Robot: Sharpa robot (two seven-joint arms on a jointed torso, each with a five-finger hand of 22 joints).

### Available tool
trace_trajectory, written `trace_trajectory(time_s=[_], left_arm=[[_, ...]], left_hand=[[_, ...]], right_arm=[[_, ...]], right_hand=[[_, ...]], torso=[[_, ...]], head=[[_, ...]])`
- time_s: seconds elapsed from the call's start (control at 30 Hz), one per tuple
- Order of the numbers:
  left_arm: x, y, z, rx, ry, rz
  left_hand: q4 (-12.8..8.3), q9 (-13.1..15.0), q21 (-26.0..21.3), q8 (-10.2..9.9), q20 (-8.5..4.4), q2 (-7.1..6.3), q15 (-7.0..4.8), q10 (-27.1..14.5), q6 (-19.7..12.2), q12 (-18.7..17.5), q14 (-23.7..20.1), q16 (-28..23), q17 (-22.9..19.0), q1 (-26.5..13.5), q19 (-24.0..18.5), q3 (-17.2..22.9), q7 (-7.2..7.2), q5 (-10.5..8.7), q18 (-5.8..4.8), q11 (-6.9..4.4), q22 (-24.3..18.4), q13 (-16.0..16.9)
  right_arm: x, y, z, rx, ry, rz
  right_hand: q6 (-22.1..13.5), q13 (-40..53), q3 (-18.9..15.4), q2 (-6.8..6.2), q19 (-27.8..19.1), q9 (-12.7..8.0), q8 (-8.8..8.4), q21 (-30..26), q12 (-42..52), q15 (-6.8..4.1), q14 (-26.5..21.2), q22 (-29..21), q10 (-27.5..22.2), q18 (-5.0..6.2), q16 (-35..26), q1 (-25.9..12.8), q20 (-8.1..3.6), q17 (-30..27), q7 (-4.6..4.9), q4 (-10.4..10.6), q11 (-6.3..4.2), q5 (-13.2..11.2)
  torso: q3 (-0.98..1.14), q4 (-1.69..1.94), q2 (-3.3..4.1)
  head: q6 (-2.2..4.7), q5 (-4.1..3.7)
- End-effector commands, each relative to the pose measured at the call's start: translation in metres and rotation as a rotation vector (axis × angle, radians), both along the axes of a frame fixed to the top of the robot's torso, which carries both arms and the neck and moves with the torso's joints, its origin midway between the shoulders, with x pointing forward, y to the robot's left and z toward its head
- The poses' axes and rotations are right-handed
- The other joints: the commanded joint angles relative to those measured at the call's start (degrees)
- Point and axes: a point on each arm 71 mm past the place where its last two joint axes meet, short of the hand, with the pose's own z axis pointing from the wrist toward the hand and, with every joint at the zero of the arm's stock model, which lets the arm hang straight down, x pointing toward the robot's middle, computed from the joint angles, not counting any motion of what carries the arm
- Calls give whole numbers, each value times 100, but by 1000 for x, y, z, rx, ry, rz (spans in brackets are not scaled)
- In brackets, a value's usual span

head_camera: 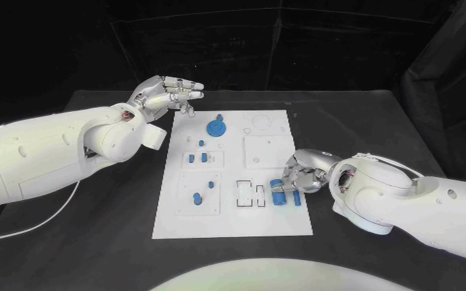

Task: Assemble the parts on the task board

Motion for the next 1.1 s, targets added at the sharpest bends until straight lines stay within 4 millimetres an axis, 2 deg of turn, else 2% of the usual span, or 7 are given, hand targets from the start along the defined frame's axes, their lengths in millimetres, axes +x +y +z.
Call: trace_trajectory(time_s=[0.03,0.33,0.57,0.67,0.8,0.97,1.1], left_arm=[[0,-1,1,-10,-2,-9],[-1,1,1,-9,0,-8],[-2,1,2,-9,0,-8],[-2,1,2,-9,0,-7],[-2,1,2,-9,0,-7],[-2,2,2,-9,0,-6],[-2,2,2,-9,0,-6]], left_hand=[[5,-2,-31,5,3,41,-6,-50,-14,39,-32,-21,-5,-4,-19,-41,18,-4,80,5,-6,-6],[5,-2,-31,5,3,41,-6,-50,-14,39,-32,-21,-5,-4,-19,-41,18,-4,80,5,-6,-6],[5,-2,-31,5,3,41,-6,-50,-14,39,-32,-21,-5,-4,-19,-41,18,-4,80,5,-6,-6],[5,-2,-31,5,3,41,-6,-50,-14,39,-32,-21,-5,-4,-19,-41,18,-4,80,5,-6,-6],[7,-1,-41,12,4,49,-5,-54,-9,49,-36,-19,-14,-10,-18,-51,16,-4,80,3,-14,-7],[7,-1,-41,12,4,49,-5,-54,-9,49,-36,-19,-14,-10,-18,-51,16,-4,80,3,-14,-7],[7,-1,-41,12,4,49,-5,-54,-9,49,-36,-19,-14,-10,-18,-51,16,-4,80,3,-14,-7]], right_arm=[[0,0,-3,-71,2,17],[3,7,-6,-97,-6,36],[4,10,-11,-130,3,56],[4,11,-12,-131,7,56],[4,12,-13,-115,17,43],[2,12,-11,-26,41,-19],[0,12,-6,89,52,-85]], right_hand=[[-42,504,-5,-43,24,12,26,18,-38,25,502,7,47,-35,16,-33,4,1039,-11,46,23,-40],[-59,453,-7,-61,24,30,48,23,-88,27,497,19,12,-37,10,-15,8,1027,-10,62,24,-78],[-134,466,66,-30,20,89,112,32,-112,33,498,46,8,-39,22,391,16,1054,-2,-190,30,-18],[-138,470,70,-9,18,99,124,32,-115,33,499,46,10,-39,24,433,16,1059,-3,-226,29,31],[-116,469,74,62,16,135,175,35,-137,25,498,56,12,-39,24,539,11,1061,-15,-328,17,411],[-89,443,87,174,5,159,202,30,-189,8,492,47,0,-36,11,615,-5,1041,-32,-400,-2,1124],[-73,442,58,223,-1,160,195,27,-206,1,487,41,4,-34,-3,548,-11,1017,-41,-354,-10,1442]], torso=[[-5,1,-5],[-8,-12,0],[-5,-2,-3],[-5,-2,-4],[-4,-4,-7],[-3,-6,-15],[3,-8,-13]], head=[[-16,8],[-46,20],[-57,-7],[-63,-5],[-74,3],[-65,9],[-56,23]])
